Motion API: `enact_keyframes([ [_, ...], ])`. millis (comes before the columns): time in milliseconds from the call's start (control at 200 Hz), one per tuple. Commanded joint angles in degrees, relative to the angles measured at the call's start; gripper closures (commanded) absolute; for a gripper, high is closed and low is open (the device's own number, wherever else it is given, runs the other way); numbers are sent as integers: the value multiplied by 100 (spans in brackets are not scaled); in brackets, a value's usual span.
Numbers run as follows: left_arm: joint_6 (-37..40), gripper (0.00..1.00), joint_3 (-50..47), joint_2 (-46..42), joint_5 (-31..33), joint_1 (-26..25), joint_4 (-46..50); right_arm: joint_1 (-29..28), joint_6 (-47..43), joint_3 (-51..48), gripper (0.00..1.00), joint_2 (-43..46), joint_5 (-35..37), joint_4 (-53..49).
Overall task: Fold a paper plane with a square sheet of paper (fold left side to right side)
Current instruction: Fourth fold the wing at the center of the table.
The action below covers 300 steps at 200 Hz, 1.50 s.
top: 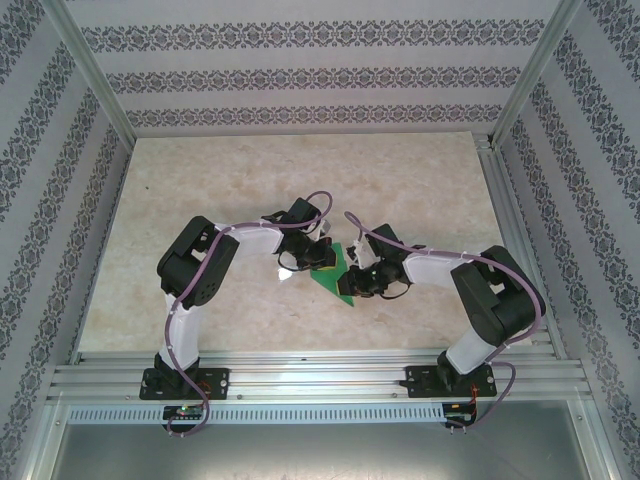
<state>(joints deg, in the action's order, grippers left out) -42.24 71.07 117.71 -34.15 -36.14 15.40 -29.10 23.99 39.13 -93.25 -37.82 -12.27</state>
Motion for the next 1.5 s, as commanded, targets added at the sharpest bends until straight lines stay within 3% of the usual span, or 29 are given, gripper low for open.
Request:
enact_keyframes([
  [0, 27, 95, -128, 338, 520, -34, 304, 52, 105, -175, 78, 9, -130, 85],
  [734, 111, 95, -136, 380, 584, 10, 363, -271, 1155, -1349, 78, 756, 101, 64],
  [904, 117, 95, -125, 402, 576, 11, 361, -263, 1067, -1405, 76, 1371, 127, -536],
  [1089, 116, 95, -137, 406, 559, 10, 315, -69, 591, -693, 75, 1967, 173, -1689],
  [1254, 114, 95, -128, 383, 550, 9, 301, 19, 884, -177, 73, 2129, 72, -848],
  [1494, 112, 94, -111, 375, 542, 6, 315, -12, 969, -209, 79, 975, 107, 217],
])
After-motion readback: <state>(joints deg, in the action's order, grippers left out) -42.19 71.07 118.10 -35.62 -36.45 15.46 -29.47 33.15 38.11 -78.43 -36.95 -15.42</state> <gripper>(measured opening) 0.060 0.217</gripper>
